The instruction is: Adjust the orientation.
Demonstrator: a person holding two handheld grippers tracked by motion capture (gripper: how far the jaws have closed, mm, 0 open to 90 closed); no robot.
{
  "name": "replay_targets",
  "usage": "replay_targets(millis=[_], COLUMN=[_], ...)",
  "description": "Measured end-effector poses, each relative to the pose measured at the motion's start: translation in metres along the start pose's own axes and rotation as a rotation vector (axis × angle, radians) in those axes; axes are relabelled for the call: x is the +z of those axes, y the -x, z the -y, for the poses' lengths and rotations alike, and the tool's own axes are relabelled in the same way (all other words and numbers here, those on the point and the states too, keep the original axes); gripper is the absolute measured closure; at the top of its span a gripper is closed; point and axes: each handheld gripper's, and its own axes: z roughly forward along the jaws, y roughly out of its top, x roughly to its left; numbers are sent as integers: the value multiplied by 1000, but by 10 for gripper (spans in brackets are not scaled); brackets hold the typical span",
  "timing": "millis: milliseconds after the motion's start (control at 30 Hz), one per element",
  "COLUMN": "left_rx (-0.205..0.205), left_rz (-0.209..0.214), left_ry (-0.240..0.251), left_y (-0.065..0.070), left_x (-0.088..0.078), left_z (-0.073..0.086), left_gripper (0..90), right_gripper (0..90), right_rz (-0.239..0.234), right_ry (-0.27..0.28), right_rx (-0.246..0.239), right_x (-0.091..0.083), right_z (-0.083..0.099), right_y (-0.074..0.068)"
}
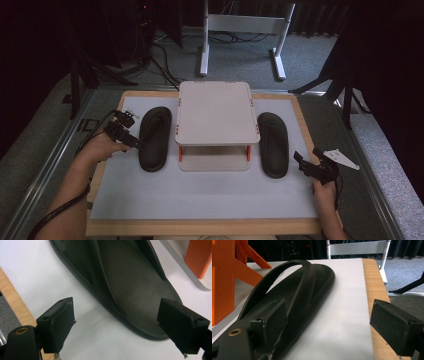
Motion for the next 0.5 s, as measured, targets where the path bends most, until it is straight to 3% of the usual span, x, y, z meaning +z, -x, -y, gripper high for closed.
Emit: replay_targets(millis=[133,233,300,500], left_rx=[-6,-8,-16,-41], left_rz=[33,36,24,-19], left_ry=[12,7,2,-69], left_y=[0,0,-2,-11], left_x=[9,15,20,32], left_z=[-15,-26,-33,-51], left_gripper=[227,251,321,330], right_gripper=[136,136,136,136], right_rz=[-2,-3,-2,-2], right_ry=[-1,-1,-3,-4], right_rx=[-5,-8,-12,-17], right_x=[0,0,0,0], right_z=[0,0,0,0], right_y=[0,-1,-1,-2])
